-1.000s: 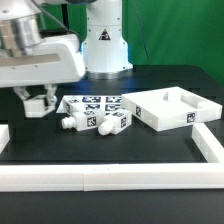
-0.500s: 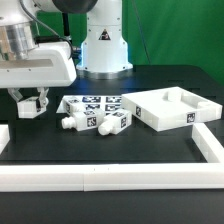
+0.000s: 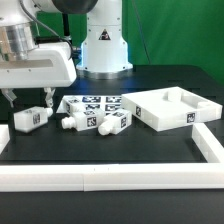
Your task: Assemble one leg
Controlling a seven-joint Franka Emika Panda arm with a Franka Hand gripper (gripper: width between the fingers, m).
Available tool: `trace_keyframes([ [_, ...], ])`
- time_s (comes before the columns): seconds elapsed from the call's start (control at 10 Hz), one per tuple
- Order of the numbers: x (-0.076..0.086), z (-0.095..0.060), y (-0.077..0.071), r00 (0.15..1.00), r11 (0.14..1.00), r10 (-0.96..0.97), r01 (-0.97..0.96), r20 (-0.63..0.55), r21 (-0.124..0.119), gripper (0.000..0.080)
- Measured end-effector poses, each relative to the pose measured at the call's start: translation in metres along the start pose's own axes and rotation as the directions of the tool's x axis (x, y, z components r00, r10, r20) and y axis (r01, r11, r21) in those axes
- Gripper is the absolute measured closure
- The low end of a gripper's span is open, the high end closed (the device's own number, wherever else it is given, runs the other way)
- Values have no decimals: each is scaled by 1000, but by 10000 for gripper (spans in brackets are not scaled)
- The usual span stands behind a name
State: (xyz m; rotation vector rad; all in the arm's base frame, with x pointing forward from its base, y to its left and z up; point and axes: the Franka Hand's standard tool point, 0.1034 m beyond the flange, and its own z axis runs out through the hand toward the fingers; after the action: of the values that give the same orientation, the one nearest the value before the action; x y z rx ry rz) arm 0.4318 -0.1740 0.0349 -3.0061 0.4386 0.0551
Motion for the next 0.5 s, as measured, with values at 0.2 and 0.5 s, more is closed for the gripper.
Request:
trace_keyframes([
  [0.2,0,0,0,1000,1000,0,0,0,0,153],
  [0.5,0,-19,-40,996,996,83,-83,-9,20,150],
])
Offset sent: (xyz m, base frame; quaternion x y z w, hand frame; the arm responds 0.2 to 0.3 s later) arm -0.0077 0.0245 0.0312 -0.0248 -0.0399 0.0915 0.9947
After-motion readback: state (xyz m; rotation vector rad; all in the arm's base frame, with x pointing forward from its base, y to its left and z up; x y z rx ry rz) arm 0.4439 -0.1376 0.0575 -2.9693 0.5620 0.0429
